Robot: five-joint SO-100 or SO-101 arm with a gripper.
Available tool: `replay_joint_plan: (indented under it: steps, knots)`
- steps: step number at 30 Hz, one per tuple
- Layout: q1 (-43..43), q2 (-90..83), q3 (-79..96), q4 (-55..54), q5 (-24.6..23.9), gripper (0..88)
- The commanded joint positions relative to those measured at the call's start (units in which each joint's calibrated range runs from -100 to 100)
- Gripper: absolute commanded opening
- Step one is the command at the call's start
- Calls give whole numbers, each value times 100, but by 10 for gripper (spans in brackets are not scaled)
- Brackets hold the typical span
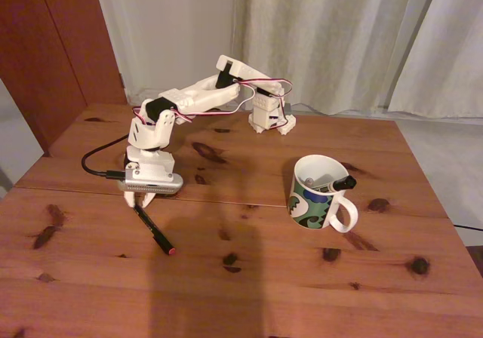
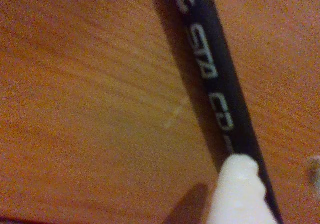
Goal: Clean up the desk and place the pens and markers into the cup
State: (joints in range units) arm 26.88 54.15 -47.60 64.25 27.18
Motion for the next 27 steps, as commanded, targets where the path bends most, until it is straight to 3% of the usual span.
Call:
replay_joint_plan:
  steps: [1,27]
  knots:
    - [18,-99,-262,-72,-10,200]
    - [211,-99,540,-72,32,158]
